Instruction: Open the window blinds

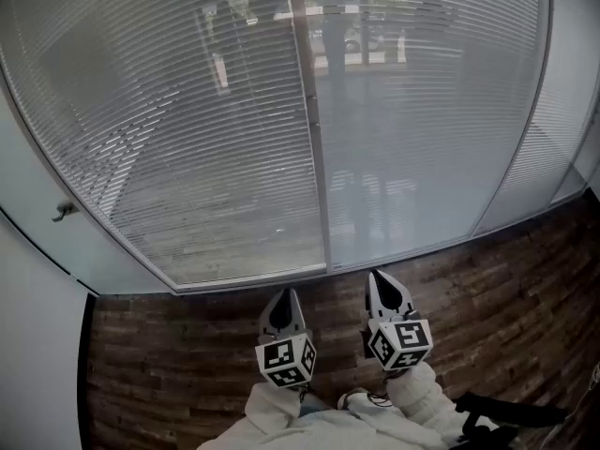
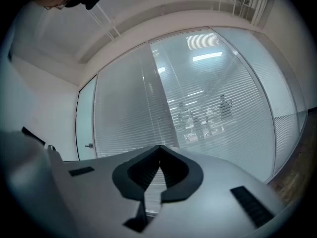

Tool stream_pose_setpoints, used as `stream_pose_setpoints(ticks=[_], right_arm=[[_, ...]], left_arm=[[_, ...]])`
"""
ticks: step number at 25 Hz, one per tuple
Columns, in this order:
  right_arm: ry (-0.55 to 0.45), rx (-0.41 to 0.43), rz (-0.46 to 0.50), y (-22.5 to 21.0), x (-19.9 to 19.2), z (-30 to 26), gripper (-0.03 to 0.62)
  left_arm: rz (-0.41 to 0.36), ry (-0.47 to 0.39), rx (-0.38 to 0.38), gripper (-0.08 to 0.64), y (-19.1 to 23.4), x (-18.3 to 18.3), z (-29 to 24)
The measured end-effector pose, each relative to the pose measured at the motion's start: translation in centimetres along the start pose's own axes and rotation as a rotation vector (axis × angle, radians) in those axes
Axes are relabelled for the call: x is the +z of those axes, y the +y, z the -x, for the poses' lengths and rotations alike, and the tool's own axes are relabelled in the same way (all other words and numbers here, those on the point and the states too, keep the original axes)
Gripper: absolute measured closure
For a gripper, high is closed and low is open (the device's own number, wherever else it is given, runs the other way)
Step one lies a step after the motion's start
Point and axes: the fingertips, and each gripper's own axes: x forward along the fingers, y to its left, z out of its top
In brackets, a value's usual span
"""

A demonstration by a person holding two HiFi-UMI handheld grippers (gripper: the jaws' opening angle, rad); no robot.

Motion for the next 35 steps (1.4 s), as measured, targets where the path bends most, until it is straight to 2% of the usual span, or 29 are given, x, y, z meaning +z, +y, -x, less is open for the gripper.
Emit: stream_pose_setpoints(ticks=[4, 9, 13, 17, 24, 28, 31, 32, 34, 35], right_arm=[[0.018, -0.012, -0.017, -2.0, -0.2, -2.1, 0.58], [0.045, 0.002, -0.009, -2.5, -1.4, -5.9, 0.58], [0.063, -0.004, -0.01, -2.9, -2.4, -10.6, 0.58], [0.058, -0.002, -0.002, -2.5, -2.0, -18.0, 0.58], [-0.023, -0.044, -0.016, -1.9, 1.6, -32.5, 0.58], [-0.089, -0.111, -0.013, -2.4, 6.1, -38.6, 0.58], [-0.144, -0.153, 0.001, -3.7, 9.3, -41.8, 0.578], [-0.152, -0.166, 0.002, -4.3, 10.1, -42.7, 0.561], [-0.161, -0.189, -0.024, -5.6, 11.5, -44.5, 0.486], [-0.168, -0.202, -0.058, -6.3, 12.1, -45.4, 0.48]], left_arm=[[-0.009, -0.011, -0.025, 0.561, -1.1, 0.6, -2.5], [-0.029, -0.034, -0.048, 0.561, -0.8, 1.4, -6.5], [-0.031, -0.054, -0.062, 0.561, 0.9, 2.2, -10.7], [-0.042, -0.069, -0.074, 0.561, 4.2, 4.0, -17.0], [-0.068, -0.101, -0.124, 0.561, 10.8, 9.6, -28.9], [-0.059, -0.115, -0.152, 0.561, 13.8, 13.2, -34.1], [-0.054, -0.117, -0.161, 0.561, 14.7, 13.8, -37.1], [-0.049, -0.111, -0.166, 0.561, 14.8, 13.6, -37.8], [-0.046, -0.099, -0.177, 0.561, 14.8, 13.3, -39.1], [-0.048, -0.093, -0.179, 0.561, 14.8, 13.1, -39.8]])
